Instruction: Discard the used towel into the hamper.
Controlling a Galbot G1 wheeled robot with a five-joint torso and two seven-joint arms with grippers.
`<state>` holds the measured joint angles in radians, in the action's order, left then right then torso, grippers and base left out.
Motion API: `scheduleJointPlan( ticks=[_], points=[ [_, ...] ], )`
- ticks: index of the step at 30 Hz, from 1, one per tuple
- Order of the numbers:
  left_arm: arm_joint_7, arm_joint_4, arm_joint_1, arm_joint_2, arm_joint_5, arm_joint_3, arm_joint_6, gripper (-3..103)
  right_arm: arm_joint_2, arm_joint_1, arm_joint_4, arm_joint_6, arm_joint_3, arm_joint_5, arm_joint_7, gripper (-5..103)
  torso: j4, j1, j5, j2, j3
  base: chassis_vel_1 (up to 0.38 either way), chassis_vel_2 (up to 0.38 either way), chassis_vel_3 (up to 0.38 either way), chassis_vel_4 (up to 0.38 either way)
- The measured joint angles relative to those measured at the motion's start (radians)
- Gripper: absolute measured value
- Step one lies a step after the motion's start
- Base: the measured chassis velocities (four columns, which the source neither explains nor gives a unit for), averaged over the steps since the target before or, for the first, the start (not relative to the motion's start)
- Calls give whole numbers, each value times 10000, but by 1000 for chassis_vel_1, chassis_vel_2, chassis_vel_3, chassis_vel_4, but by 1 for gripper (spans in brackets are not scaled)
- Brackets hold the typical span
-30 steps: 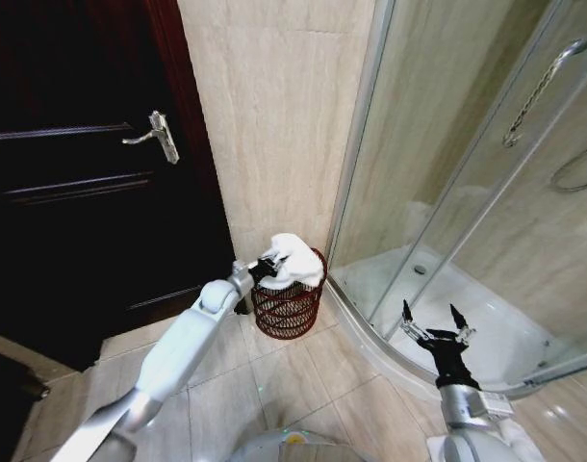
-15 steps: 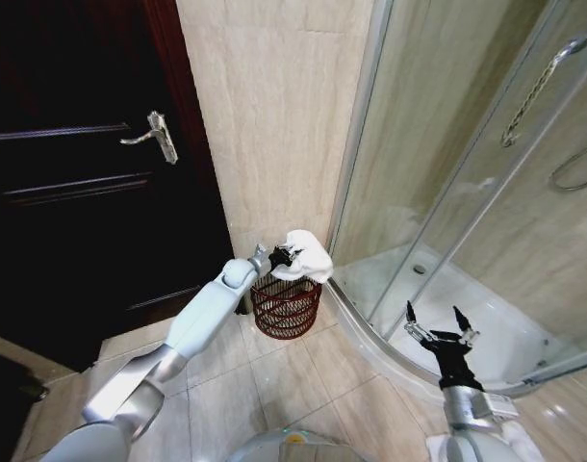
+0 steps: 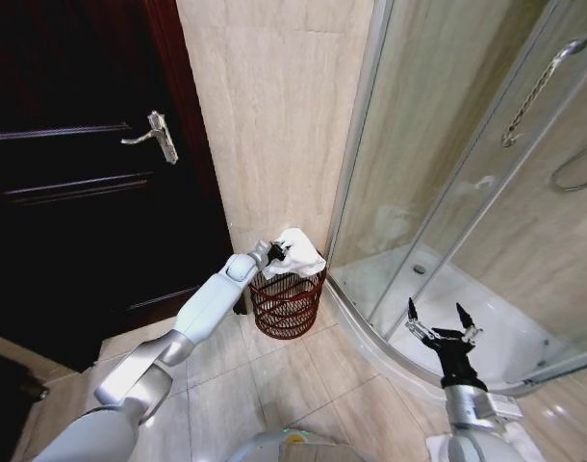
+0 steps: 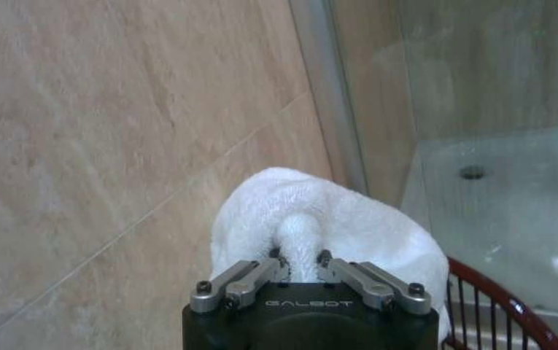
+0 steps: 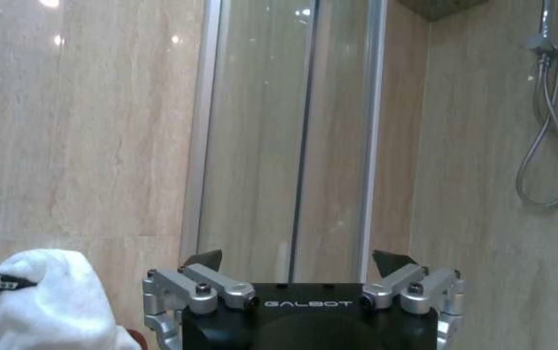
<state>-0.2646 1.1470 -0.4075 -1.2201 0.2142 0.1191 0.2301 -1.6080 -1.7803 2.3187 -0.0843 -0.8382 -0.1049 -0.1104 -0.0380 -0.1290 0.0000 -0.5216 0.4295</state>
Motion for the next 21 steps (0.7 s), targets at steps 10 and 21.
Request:
scheduleJointPlan(
  ticks=[10, 21],
  points=[
    [148, -178, -13, 61, -316, -1, -1, 26, 0, 116, 161, 91, 64, 8, 4, 100, -1, 0, 0, 0, 0, 0, 0, 0, 0],
    [-402, 26, 23, 126, -370, -1, 407, 64, 0, 58, 236, 84, -26, -116, 9, 100, -1, 0, -1, 0, 0, 0, 0, 0, 0]
  ],
)
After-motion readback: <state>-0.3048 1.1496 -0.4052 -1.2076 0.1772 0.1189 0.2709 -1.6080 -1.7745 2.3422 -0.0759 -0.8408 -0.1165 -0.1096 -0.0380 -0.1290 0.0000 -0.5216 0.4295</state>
